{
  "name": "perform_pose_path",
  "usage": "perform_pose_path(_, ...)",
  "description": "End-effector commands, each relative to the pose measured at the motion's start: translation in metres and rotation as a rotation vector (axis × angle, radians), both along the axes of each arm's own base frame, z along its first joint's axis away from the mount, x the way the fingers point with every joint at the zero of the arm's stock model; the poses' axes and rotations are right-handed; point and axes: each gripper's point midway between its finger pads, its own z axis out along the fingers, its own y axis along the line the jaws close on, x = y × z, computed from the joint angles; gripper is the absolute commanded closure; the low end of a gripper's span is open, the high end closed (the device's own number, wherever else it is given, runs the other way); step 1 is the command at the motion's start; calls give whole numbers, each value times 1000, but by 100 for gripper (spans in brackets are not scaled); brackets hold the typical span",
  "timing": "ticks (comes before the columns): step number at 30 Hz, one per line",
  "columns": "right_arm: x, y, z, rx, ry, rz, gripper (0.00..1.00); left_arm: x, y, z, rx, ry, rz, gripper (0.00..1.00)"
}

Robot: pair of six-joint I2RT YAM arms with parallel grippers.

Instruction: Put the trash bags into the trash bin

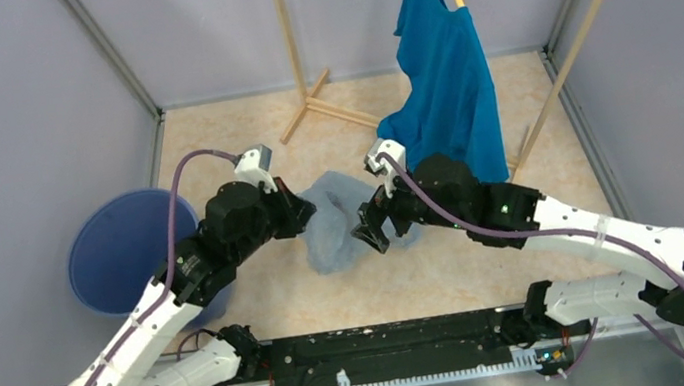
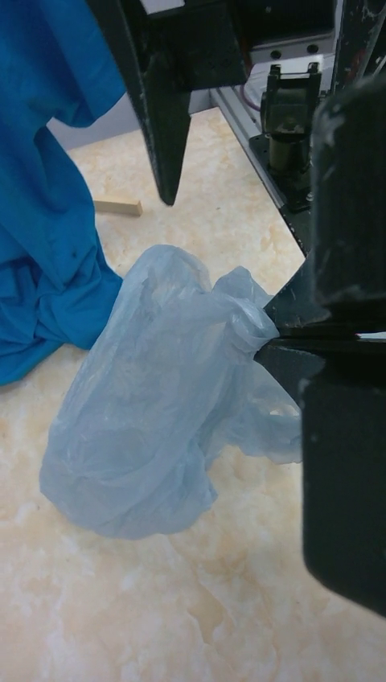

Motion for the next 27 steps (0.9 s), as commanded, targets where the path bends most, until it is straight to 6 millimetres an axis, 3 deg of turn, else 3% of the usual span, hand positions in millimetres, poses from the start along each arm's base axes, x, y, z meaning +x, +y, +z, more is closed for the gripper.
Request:
perform_pose_path(1,12,30,25,82,-142,100,4,-6,-17,28,-13,-71,-136,100)
perform_pose_path(5,2,48,36,164,-161,196,5,-16,-22,29,28,-61,-230,100)
perform_pose_path(10,9,62,23,210,-127,167,8,-25,-26,40,0,-82,-281,100)
perform_pose_path(14,22,68,9,248,-54,67,35,-32,-34,46,-39,-86,-337,100)
perform_pose_path(18,26,65,11,290,-49,20,68,-36,-31,48,-38,-95,-348,94)
perform_pose_path(21,25,62,12,278,-56,23,82,-38,-22,46,-13,-102,-327,79)
perform_pose_path(27,16,58,6,240,-48,72,84,-40,-6,37,13,-139,-284,17)
